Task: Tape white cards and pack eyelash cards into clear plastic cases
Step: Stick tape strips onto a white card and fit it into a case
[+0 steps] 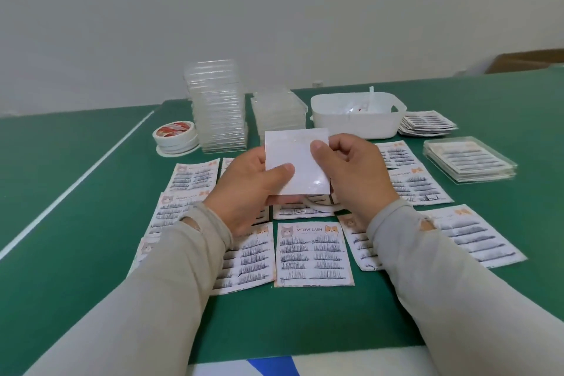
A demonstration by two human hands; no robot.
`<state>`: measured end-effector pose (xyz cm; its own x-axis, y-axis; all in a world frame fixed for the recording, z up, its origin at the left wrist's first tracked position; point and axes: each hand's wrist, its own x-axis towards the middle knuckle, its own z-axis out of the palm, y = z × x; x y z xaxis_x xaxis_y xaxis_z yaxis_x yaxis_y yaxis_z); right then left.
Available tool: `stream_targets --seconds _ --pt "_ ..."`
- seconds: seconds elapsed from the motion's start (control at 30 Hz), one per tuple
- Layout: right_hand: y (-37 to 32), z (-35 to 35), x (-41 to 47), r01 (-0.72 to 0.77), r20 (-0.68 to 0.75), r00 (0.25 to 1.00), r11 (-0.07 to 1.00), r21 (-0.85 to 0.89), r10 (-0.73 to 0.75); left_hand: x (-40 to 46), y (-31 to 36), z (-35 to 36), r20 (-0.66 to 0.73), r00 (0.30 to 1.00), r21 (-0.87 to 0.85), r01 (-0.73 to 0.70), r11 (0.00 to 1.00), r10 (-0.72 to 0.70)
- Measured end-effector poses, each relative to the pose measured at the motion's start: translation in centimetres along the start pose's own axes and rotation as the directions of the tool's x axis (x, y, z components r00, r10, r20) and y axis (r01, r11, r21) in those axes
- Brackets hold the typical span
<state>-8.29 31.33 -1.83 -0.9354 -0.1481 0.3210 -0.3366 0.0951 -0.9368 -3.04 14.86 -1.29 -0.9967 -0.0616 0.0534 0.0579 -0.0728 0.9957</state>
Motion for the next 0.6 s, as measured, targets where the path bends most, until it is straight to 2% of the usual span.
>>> stream_targets --seconds 0.13,0.27,0.33,0.37,0.43,0.5,0.6 --pt "0.0 0.1 0.0 -0.119 0.144 0.984 0.990 0.081 0.107 0.5 -0.6 -0.7 -0.105 0.989 -0.098 -0.115 0.988 0.105" --pt "-0.2 -0.2 -0.1 -0.081 0.113 0.991 0.996 0.036 0.076 0.6 -0.9 -0.8 -0.106 0.988 -0.080 -0.124 0.989 0.116" --pt "-0.4 -0.5 0.1 -0.062 0.063 0.996 0.998 0.002 0.062 0.7 -0.9 -0.5 -0.180 0.974 -0.087 -0.152 0.985 0.134" --pt "-0.5 -0.7 0.3 -0.049 0.034 0.998 0.998 -0.050 0.050 0.8 -0.9 -0.4 -0.240 0.960 -0.087 -0.171 0.981 0.146" --pt "-0.5 -1.7 0.5 0.017 0.048 0.999 0.960 -0.280 -0.003 1.0 -0.8 -0.6 -0.352 0.924 -0.089 -0.193 0.977 0.150" --pt "-0.7 -2.3 0.1 0.106 0.206 0.978 0.833 -0.543 0.010 1.1 -0.8 -1.1 -0.419 0.896 -0.082 -0.197 0.977 0.146" --pt "-0.7 -2.3 -0.7 0.187 0.368 0.917 0.648 -0.739 0.155 0.9 -0.7 -1.3 -0.448 0.883 -0.086 -0.196 0.977 0.138"
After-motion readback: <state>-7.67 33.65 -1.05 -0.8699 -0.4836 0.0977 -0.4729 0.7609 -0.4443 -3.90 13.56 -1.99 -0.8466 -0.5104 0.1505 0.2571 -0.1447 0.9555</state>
